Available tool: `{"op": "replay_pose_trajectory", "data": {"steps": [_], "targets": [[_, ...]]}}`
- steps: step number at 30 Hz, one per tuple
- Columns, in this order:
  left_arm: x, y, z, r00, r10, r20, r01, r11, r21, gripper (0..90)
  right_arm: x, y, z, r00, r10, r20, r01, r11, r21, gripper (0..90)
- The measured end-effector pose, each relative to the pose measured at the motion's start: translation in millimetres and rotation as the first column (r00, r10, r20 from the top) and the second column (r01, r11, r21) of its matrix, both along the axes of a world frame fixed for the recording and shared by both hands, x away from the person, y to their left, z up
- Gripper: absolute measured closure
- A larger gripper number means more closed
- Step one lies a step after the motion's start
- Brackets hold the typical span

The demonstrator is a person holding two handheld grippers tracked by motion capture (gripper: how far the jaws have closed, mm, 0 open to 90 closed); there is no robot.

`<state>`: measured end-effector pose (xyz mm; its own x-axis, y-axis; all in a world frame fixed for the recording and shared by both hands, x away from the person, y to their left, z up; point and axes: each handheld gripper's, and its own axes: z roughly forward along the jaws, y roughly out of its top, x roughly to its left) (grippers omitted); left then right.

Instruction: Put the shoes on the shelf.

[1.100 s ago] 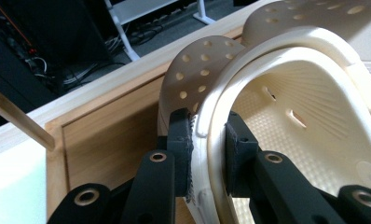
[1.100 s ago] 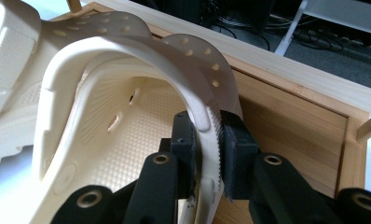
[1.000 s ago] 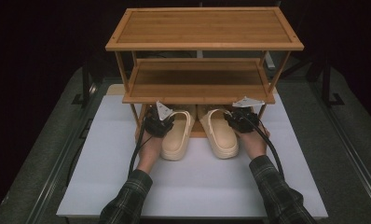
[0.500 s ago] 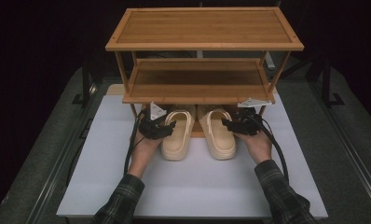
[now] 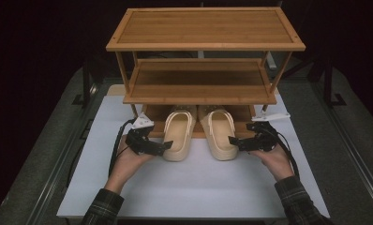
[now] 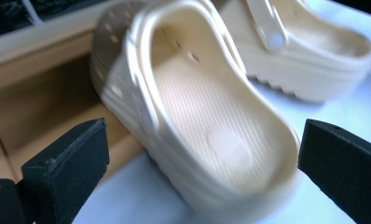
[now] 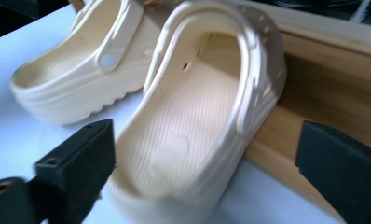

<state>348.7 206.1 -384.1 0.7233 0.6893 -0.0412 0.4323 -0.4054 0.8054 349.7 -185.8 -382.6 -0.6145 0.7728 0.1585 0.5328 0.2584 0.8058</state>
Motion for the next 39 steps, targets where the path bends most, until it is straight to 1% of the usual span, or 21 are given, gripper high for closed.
{"op": "replay_pose_trajectory", "data": {"steps": [2,4,6,7,8,9,11,13,15,17,19,22,26,28,30,32,35,39], "targets": [[-5.2,2.7,-7.2,0.9999,-0.006,-0.008,0.006,1.0000,0.003,0.0,-5.2,-4.4,-4.2,0.9999,0.012,-0.003,-0.012,0.9999,0.011,2.1],[-9.9,5.2,-15.1,1.0000,-0.008,-0.004,0.008,1.0000,-0.001,0.0,-11.0,-9.0,-9.0,0.9997,0.025,0.004,-0.025,0.9991,0.033,2.1],[-13.3,6.5,-23.0,0.9998,-0.017,-0.013,0.017,0.9998,0.003,0.0,-14.8,-12.5,-15.4,0.9987,0.052,0.001,-0.052,0.9975,0.048,2.1],[-14.4,6.4,-26.5,0.9997,-0.025,-0.009,0.025,0.9996,0.011,0.0,-16.0,-13.4,-19.1,0.9979,0.065,-0.002,-0.065,0.9965,0.053,2.0],[-15.3,5.5,-30.4,0.9996,-0.028,0.008,0.028,0.9993,0.027,0.0,-16.0,-13.4,-22.2,0.9966,0.082,-0.009,-0.081,0.9957,0.045,0.7],[-15.1,4.7,-32.4,0.9993,-0.034,0.012,0.034,0.9987,0.038,0.0,-16.5,-12.5,-25.8,0.9957,0.092,-0.012,-0.092,0.9950,0.038,0.5],[-13.8,1.2,-37.4,0.9989,-0.046,0.006,0.046,0.9983,0.036,0.0,-16.9,-10.2,-29.7,0.9944,0.106,-0.007,-0.106,0.9940,0.027,0.5],[-12.3,-2.1,-42.0,0.9983,-0.058,-0.004,0.058,0.9976,0.036,0.0,-16.8,-6.9,-33.7,0.9927,0.120,-0.012,-0.120,0.9927,0.013,0.5],[-11.7,-4.3,-46.1,0.9975,-0.069,-0.014,0.069,0.9966,0.046,0.0,-16.0,-4.7,-38.1,0.9918,0.126,-0.021,-0.126,0.9920,-0.004,0.4],[-11.1,-6.2,-49.0,0.9968,-0.078,-0.016,0.079,0.9961,0.040,0.0,-15.3,-3.7,-41.9,0.9902,0.134,-0.037,-0.135,0.9909,-0.008,0.0],[-10.4,-8.0,-50.5,0.9967,-0.079,-0.015,0.080,0.9963,0.031,0.0,-13.0,-1.8,-46.8,0.9880,0.142,-0.060,-0.143,0.9894,-0.022,0.0],[-7.8,-10.3,-51.2,0.9965,-0.082,-0.016,0.082,0.9966,0.012,0.0,-10.1,1.4,-51.3,0.9865,0.146,-0.074,-0.148,0.9884,-0.033,0.0],[-3.7,-15.6,-54.3,0.9954,-0.094,-0.020,0.094,0.9954,0.016,0.0,-7.1,5.7,-55.8,0.9833,0.160,-0.086,-0.163,0.9864,-0.024,0.0],[-2.7,-17.7,-55.2,0.9953,-0.094,-0.023,0.094,0.9951,0.027,0.0,-6.0,7.3,-56.5,0.9830,0.164,-0.082,-0.166,0.9860,-0.017,0.0],[-1.4,-19.6,-55.0,0.9958,-0.088,-0.025,0.089,0.9959,0.020,0.0,-4.4,9.3,-57.2,0.9826,0.166,-0.082,-0.168,0.9857,-0.011,0.0],[-0.1,-21.7,-54.9,0.9957,-0.090,-0.025,0.090,0.9955,0.027,0.0,-3.5,12.1,-58.0,0.9824,0.168,-0.082,-0.170,0.9854,-0.013,0.1],[0.6,-25.5,-56.2,0.9966,-0.081,-0.019,0.081,0.9966,0.017,0.0,-2.3,17.1,-59.5,0.9818,0.174,-0.077,-0.176,0.9842,-0.023,0.1],[1.7,-31.5,-57.2,0.9973,-0.071,-0.016,0.072,0.9974,0.011,0.0,-0.4,24.7,-56.6,0.9817,0.176,-0.073,-0.179,0.9832,-0.036,0.1]]}}
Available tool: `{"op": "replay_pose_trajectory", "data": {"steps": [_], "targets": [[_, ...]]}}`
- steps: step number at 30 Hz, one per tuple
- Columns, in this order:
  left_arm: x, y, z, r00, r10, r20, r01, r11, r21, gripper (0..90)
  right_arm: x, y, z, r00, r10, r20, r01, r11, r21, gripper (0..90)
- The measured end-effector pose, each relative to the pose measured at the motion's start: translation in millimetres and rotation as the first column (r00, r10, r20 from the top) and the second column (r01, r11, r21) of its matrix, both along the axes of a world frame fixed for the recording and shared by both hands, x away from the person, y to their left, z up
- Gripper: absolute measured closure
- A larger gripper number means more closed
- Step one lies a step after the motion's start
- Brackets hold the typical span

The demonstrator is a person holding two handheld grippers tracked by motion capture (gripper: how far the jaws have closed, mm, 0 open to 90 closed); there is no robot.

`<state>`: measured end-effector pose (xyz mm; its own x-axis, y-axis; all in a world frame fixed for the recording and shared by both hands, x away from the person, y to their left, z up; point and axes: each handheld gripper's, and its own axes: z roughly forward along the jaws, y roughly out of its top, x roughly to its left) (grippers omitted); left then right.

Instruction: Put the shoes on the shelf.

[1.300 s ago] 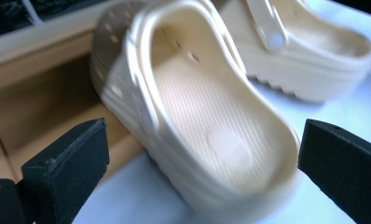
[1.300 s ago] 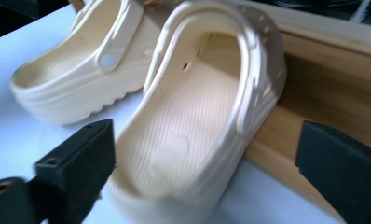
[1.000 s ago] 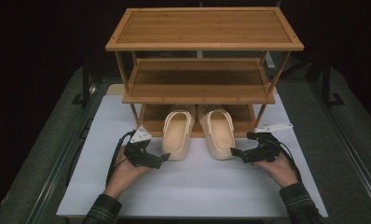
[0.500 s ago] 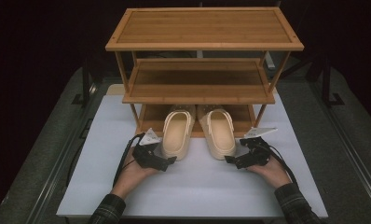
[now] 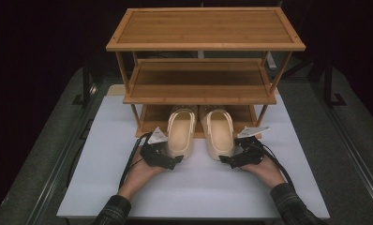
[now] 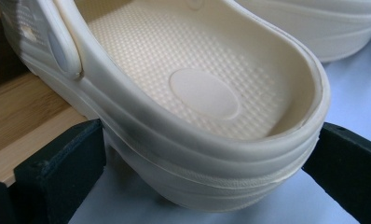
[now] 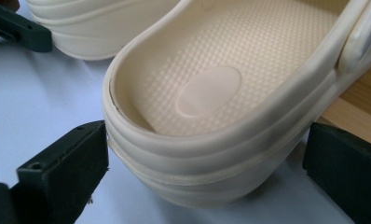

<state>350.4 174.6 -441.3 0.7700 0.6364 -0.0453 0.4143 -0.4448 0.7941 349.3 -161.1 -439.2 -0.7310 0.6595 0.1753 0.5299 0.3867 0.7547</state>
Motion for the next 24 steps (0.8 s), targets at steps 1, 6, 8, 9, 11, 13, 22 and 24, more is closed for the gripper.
{"op": "replay_pose_trajectory", "data": {"steps": [1,6,8,9,11,13,22,24], "targets": [[0.6,-2.0,-0.3,1.0000,-0.002,0.004,0.002,1.0000,-0.001,0.0,0.3,1.7,0.4,1.0000,-0.001,0.002,0.001,1.0000,0.000,0.0],[4.1,-11.5,-0.1,0.9999,-0.013,0.002,0.013,0.9999,0.003,0.0,3.2,12.4,1.2,0.9998,0.001,0.019,-0.001,1.0000,-0.008,0.1],[5.0,-15.7,-0.9,0.9999,-0.017,0.000,0.017,0.9999,0.000,0.0,4.4,16.2,1.0,0.9997,-0.003,0.023,0.003,1.0000,-0.009,0.0],[5.3,-17.0,-1.3,0.9998,-0.018,0.000,0.018,0.9998,-0.001,0.0,5.1,18.3,0.6,0.9995,-0.007,0.030,0.007,0.9999,-0.011,0.1],[6.7,-21.0,-2.7,0.9996,-0.027,-0.004,0.027,0.9996,0.002,0.0,6.7,21.2,-0.3,0.9993,-0.013,0.036,0.014,0.9999,-0.009,0.1],[8.3,-24.2,-3.6,0.9998,-0.021,0.001,0.021,0.9996,0.018,0.0,8.1,23.6,-1.0,0.9990,-0.017,0.041,0.017,0.9998,-0.008,0.0],[18.1,-28.6,-0.9,0.9998,-0.002,-0.020,0.003,0.9995,0.033,0.0,19.0,30.2,4.9,0.9974,-0.063,0.036,0.063,0.9978,-0.017,0.0],[21.7,-27.9,1.2,0.9996,-0.003,-0.028,0.004,0.9992,0.039,0.0,21.2,32.4,7.3,0.9968,-0.067,0.045,0.068,0.9975,-0.020,0.0]]}}
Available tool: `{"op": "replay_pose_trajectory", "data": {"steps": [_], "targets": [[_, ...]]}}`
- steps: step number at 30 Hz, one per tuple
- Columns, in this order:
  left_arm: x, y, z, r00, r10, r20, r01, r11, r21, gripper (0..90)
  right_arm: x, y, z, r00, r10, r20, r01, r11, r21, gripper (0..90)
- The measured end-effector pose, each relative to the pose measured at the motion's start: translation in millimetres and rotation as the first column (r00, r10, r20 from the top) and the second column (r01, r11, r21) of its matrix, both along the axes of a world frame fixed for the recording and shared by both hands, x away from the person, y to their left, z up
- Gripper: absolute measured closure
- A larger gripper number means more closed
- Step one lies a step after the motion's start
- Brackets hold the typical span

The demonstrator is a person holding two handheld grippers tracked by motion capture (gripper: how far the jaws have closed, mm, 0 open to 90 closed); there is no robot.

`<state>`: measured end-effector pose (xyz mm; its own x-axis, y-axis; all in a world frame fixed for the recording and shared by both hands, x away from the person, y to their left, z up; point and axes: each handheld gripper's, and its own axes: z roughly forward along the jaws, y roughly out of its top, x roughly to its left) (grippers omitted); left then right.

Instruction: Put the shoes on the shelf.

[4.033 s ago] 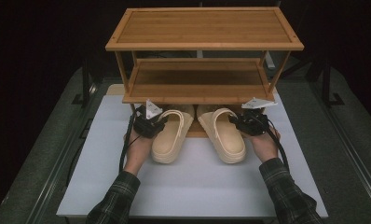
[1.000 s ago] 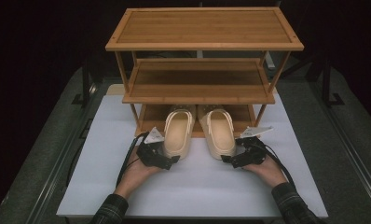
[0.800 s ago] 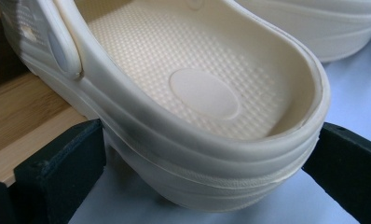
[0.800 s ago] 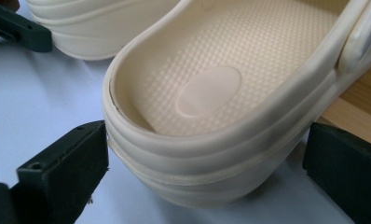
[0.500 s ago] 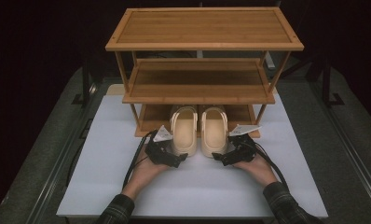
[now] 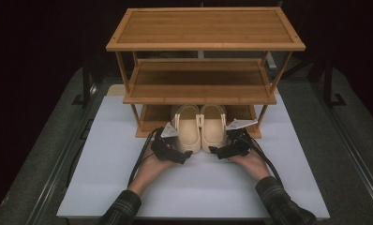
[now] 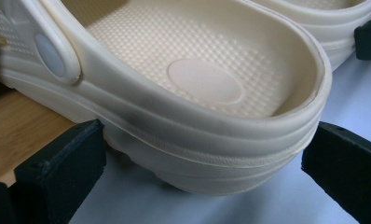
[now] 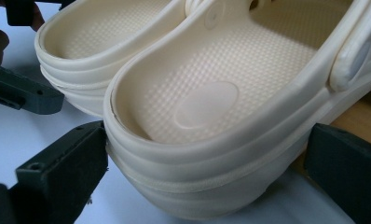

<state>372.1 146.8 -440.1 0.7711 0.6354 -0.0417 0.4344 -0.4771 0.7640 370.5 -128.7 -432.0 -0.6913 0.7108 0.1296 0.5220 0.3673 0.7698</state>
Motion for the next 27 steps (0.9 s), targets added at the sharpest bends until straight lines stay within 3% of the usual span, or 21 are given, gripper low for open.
{"op": "replay_pose_trajectory", "data": {"steps": [2,6,10,15,19,21,23,25,27], "targets": [[3.6,1.0,1.3,1.0000,-0.003,-0.005,0.003,1.0000,0.004,0.0,3.7,0.6,0.3,1.0000,-0.004,-0.003,0.004,1.0000,0.006,0.0],[9.3,1.8,3.7,1.0000,0.008,-0.006,-0.008,0.9996,-0.026,0.0,9.0,2.1,2.8,0.9999,-0.012,-0.005,0.012,0.9999,0.009,0.0],[16.9,3.6,7.9,0.9999,0.013,0.002,-0.013,0.9981,-0.060,0.0,15.5,1.4,5.7,0.9997,-0.025,0.007,0.025,0.9986,0.047,0.0],[25.7,3.8,8.9,1.0000,0.005,0.008,-0.005,0.9989,-0.047,0.0,22.4,0.5,2.9,0.9994,-0.033,0.013,0.032,0.9972,0.069,0.0],[35.8,5.4,6.9,0.9996,0.026,0.011,-0.025,0.9954,-0.093,0.0,32.3,3.1,7.0,0.9988,-0.046,0.013,0.045,0.9971,0.061,0.0],[41.1,4.0,7.6,0.9993,0.012,0.036,-0.010,0.9978,-0.065,0.0,36.3,4.4,6.3,0.9976,-0.057,0.040,0.054,0.9966,0.062,0.0],[45.4,0.2,8.3,0.9985,0.010,0.053,-0.009,0.9995,-0.029,0.0,40.8,10.1,4.3,0.9979,-0.056,0.032,0.056,0.9981,0.024,0.0],[49.9,-0.3,8.2,0.9989,0.017,0.044,-0.015,0.9995,-0.026,0.0,43.2,15.8,3.2,0.9951,-0.074,0.065,0.075,0.9972,-0.004,0.0],[54.5,0.4,5.6,0.9992,0.025,0.031,-0.024,0.9990,-0.037,0.0,48.1,15.0,1.4,0.9928,-0.081,0.088,0.080,0.9967,0.015,0.3]]}}
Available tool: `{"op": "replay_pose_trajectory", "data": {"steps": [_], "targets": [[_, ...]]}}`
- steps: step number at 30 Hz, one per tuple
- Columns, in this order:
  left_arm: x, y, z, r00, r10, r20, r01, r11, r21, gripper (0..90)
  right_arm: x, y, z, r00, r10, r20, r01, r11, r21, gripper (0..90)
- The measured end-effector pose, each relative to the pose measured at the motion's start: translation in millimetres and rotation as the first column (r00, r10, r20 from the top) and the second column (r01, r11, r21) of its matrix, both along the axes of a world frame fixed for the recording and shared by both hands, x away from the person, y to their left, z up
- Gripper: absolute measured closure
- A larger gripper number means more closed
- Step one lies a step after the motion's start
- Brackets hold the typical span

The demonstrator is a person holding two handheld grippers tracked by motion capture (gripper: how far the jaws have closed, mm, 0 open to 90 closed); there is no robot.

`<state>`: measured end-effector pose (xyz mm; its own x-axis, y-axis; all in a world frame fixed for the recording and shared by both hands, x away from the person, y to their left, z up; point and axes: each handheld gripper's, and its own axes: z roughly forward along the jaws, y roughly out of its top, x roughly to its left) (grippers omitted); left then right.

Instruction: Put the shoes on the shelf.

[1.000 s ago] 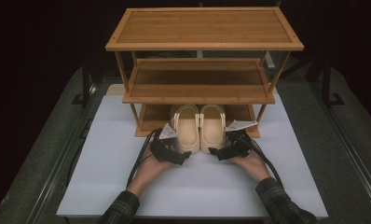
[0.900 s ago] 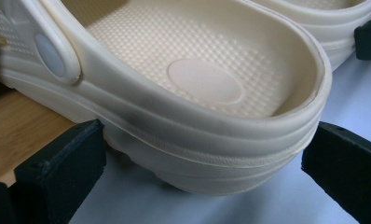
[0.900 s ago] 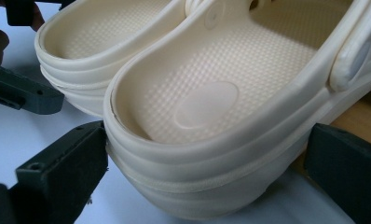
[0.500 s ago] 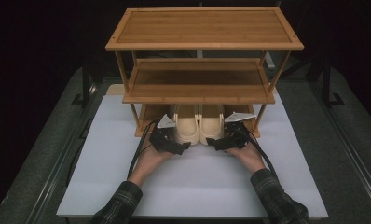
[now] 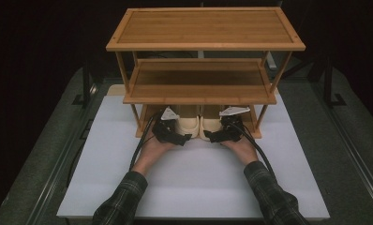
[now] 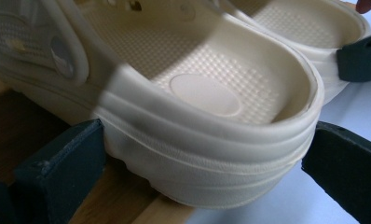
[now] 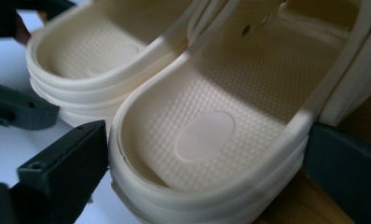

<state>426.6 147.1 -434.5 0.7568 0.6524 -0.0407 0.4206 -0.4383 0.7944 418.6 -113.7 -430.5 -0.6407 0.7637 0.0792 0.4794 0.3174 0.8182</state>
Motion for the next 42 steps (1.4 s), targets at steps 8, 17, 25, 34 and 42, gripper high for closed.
{"op": "replay_pose_trajectory", "data": {"steps": [8,17,25,34,42], "targets": [[11.9,-4.5,-4.9,0.9999,0.015,-0.002,-0.015,0.9987,0.049,0.0,5.7,-0.8,-3.0,0.9994,-0.019,0.028,0.019,0.9998,0.009,0.2],[15.2,-5.3,-6.8,0.9998,0.018,-0.012,-0.017,0.9982,0.058,0.0,8.2,-1.8,-5.8,0.9989,-0.030,0.036,0.029,0.9992,0.029,0.1],[9.3,2.5,-0.3,0.9998,0.011,-0.018,-0.010,0.9989,0.047,0.0,0.3,-6.0,-2.5,0.9993,-0.034,0.013,0.033,0.9992,0.023,0.2],[-9.6,19.6,13.8,0.9998,0.006,-0.020,-0.005,0.9997,0.024,0.0,-14.7,-19.4,11.5,0.9998,-0.019,0.013,0.018,0.9992,0.035,0.2],[-25.3,33.3,24.8,1.0000,0.008,-0.002,-0.008,0.9998,0.021,0.0,-30.0,-34.2,13.0,0.9996,-0.030,0.002,0.029,0.9990,0.033,0.2]]}}
